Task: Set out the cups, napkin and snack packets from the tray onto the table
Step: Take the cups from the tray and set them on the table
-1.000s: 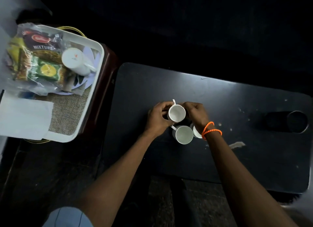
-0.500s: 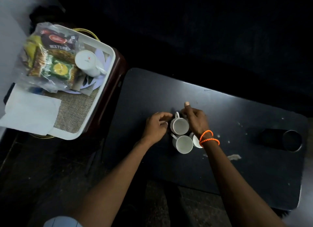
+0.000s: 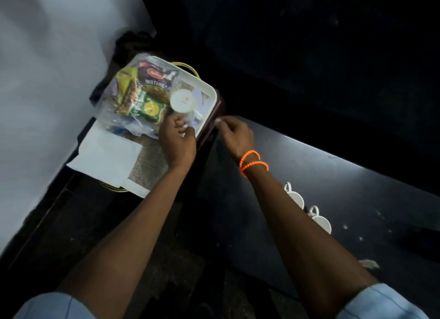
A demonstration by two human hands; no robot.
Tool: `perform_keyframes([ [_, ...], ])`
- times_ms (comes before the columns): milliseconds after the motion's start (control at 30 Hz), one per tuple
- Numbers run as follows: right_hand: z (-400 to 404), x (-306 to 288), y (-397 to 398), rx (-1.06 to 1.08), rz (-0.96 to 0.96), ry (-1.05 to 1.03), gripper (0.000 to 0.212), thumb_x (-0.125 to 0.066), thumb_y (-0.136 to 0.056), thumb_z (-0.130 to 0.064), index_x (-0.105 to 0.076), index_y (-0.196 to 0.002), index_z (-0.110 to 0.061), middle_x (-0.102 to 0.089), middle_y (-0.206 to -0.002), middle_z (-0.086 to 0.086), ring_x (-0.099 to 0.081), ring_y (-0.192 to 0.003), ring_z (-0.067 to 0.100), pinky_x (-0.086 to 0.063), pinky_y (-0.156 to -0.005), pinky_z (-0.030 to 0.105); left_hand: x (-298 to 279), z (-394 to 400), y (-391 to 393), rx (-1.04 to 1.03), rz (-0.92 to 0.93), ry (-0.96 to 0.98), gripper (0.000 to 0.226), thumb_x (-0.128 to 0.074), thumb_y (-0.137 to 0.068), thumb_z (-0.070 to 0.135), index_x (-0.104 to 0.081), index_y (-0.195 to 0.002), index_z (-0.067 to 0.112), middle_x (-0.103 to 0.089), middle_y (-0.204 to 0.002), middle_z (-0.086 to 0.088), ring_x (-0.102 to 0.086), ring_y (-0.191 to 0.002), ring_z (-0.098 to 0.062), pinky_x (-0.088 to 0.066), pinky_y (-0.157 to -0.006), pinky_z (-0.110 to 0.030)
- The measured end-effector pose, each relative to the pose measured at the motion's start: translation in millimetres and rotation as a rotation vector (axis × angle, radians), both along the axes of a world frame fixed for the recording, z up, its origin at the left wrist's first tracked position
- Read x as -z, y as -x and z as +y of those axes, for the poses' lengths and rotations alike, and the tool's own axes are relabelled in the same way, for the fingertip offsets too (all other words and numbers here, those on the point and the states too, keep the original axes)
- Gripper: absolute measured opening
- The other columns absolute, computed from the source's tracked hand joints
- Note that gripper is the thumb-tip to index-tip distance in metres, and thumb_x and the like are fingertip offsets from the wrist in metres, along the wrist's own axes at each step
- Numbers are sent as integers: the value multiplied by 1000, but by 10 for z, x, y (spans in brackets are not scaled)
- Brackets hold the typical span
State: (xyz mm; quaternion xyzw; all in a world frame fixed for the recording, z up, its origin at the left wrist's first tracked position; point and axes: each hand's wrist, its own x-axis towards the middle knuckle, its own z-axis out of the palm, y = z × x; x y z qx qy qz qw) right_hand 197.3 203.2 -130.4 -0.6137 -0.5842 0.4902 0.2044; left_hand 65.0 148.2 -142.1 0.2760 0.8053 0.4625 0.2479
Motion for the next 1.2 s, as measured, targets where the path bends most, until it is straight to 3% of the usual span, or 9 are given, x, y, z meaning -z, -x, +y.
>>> perform_keyframes([
  [100, 141, -77, 377, -102, -13, -66, 38, -66, -90, -23, -71, -127, -15, -71, -125, 9, -66, -110, 26, -51, -100, 37, -11, 109, 169, -87, -85, 41, 36, -67, -90, 9, -59, -125, 2, -68, -119, -17, -67, -98, -23, -57, -87, -32],
  [200, 249, -116, 634, -225, -151, -46, 58, -60, -92, -33, -51, -148, -25, -51, -154, 3, -45, -139, 33, -37, -115, 49, -36, 208, 304, -100, -272, 80, 39, -59, -97, 16, -58, -133, 3, -68, -128, -22, -68, -115, -38, -59, -96, -51],
  [300, 321, -138, 765, -275, -202, 84, 67, -52, -90, -45, -40, -154, -30, -41, -161, 0, -30, -147, 35, -28, -114, 49, -110, 221, 348, -91, -583, 68, 38, -49, -107, 28, -56, -143, 18, -68, -131, -14, -73, -109, -31, -66, -83, -45],
  [467, 292, -199, 655, -91, 126, 221, 40, -57, -92, -28, -64, -131, -25, -60, -141, 2, -48, -133, 28, -37, -111, 34, -211, 246, 448, -208, -1016, -94, 53, -40, -110, 48, -56, -142, 9, -68, -135, -19, -74, -103, -29, -67, -78, -40],
  [567, 202, -257, 483, 67, 395, 268, 10, -58, -92, -19, -66, -96, -22, -67, -98, -3, -62, -89, 13, -49, -79, 33, -260, 239, 425, -198, -991, -164, 36, -48, -110, 36, -59, -130, 8, -68, -133, -19, -70, -116, -34, -64, -85, -50],
  [667, 165, -326, 194, 206, 582, 337, 19, -56, -83, -31, -66, -97, -22, -63, -84, -4, -55, -69, 9, -38, -59, 25, -290, 230, 223, -86, -868, -212, 6, -65, -101, 11, -60, -99, 13, -69, -114, -15, -72, -101, -25, -61, -89, -52],
  [867, 57, -204, -697, 149, 533, 320, 44, -62, -94, -1, -54, -138, -2, -67, -115, 12, -62, -100, 22, -46, -75, 31, -155, 164, -315, 301, -925, -78, 56, -74, -89, -5, -55, -139, 10, -70, -125, -7, -70, -114, -17, -61, -93, -35],
  [1033, -103, -25, -1706, 5, 289, 270, 65, -71, -77, 20, -54, -136, -3, -66, -122, 17, -66, -112, 27, -56, -98, 41, 48, 149, -936, 671, -767, 168, 78, -85, -73, -11, -58, -143, 10, -69, -135, -5, -70, -120, -12, -59, -96, -29],
  [1200, -315, 168, -2364, 88, 51, 192, 74, -79, -65, 19, -59, -131, -7, -67, -125, 16, -67, -115, 35, -59, -97, 45, 92, 165, -1766, 850, -537, 232, 81, -77, -65, -23, -62, -139, 8, -69, -136, -8, -68, -125, -20, -56, -104, -31],
])
